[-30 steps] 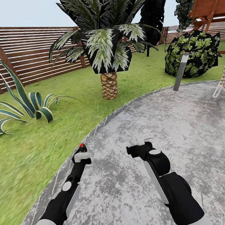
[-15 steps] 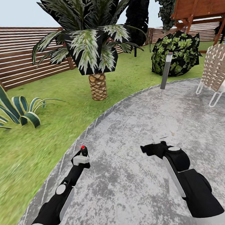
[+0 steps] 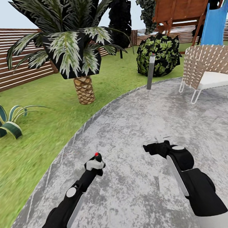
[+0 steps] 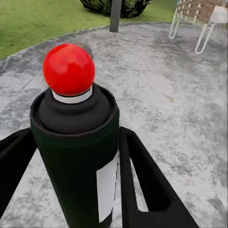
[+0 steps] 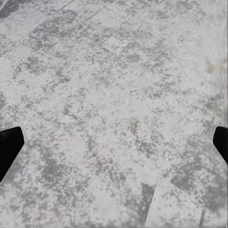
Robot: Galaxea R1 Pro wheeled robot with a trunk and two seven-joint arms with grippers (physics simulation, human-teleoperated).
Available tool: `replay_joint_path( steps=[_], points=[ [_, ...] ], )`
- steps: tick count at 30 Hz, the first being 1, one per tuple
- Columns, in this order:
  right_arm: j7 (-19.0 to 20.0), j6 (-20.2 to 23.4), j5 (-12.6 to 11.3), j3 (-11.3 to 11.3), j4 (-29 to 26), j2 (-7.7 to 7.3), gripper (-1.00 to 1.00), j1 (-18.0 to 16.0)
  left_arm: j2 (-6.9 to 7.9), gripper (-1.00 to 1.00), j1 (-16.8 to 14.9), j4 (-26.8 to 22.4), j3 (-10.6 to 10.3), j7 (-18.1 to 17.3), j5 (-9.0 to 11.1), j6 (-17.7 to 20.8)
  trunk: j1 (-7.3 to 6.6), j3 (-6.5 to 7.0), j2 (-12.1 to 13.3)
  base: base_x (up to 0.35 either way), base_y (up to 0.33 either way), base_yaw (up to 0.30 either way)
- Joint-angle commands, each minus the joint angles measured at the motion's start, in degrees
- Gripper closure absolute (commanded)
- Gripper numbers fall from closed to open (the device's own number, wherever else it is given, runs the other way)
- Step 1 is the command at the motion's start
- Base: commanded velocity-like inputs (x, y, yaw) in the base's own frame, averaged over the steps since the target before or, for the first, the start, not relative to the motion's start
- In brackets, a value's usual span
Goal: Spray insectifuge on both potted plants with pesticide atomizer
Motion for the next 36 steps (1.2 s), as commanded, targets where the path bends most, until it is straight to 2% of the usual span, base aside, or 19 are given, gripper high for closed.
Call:
replay_joint_path(
  steps=[1,7,8,9,11,19,21,22,28,31,36],
  points=[
    [0.03,0.3,0.02,0.04,-0.04,-0.09,-1.0,-0.12,0.07,1.0,0.13,-0.2,-0.19,-0.12,0.55,0.87,-0.01,-0.04,-0.02,0.0,0.0,-0.274],
    [-0.18,0.7,0.03,-0.51,-0.04,-0.28,-1.0,-0.35,-0.6,1.0,0.36,-1.93,-0.38,-0.31,0.62,4.97,-0.01,-0.04,-0.02,0.0,0.0,-0.274],
    [-0.2,0.73,0.03,-1.41,-0.04,-0.32,-1.0,-0.37,-0.72,1.0,0.28,-2.57,-0.59,-0.36,0.65,6.65,-0.01,-0.04,-0.02,0.0,0.0,-0.274],
    [-0.18,0.84,0.03,-4.12,-0.04,-0.33,-1.0,-1.2,-0.86,1.0,0.19,-3.64,-0.89,-0.19,0.55,10.31,-0.01,-0.04,-0.02,0.0,0.0,-0.274],
    [-0.16,0.92,0.03,-5.9,-0.04,-0.31,-1.0,-2.0,-0.99,1.0,0.06,-3.81,-0.96,0.02,0.49,12.35,-0.01,-0.04,-0.02,0.0,0.0,-0.274],
    [-0.14,0.94,0.03,-6.56,-0.04,-0.14,-1.0,-2.32,-1.08,1.0,0.02,-3.87,-1.11,2.95,0.32,12.67,-0.01,-0.04,-0.02,0.0,0.0,-0.274],
    [-0.14,0.95,0.03,-6.59,-0.04,-0.01,-1.0,-2.36,-1.2,1.0,0.01,-4.9,-1.16,5.71,0.34,12.68,-0.01,-0.04,-0.02,0.0,0.0,-0.274],
    [-0.14,0.96,0.03,-6.56,-0.04,0.26,-1.0,-2.36,-1.24,1.0,0.48,-7.71,-1.19,9.39,0.48,12.68,-0.01,-0.04,-0.02,0.0,0.0,-0.274],
    [-0.14,1.0,0.03,-6.45,-0.04,0.38,-1.0,-2.31,-1.55,1.0,0.63,-8.62,-1.22,9.53,0.69,13.22,-0.14,1.06,0.05,0.0,0.0,-0.274],
    [-0.14,1.15,0.03,-6.43,-0.04,0.29,-1.0,-2.37,-2.57,1.0,0.65,-8.67,-1.2,9.7,0.74,13.66,-0.22,1.72,0.09,0.0,0.0,-0.274],
    [-0.14,1.3,0.03,-6.54,-0.04,0.18,-1.0,-2.43,-3.03,1.0,0.66,-8.31,-0.99,9.51,1.23,13.96,-0.35,2.64,0.15,0.0,0.0,-0.264]
  ],
)
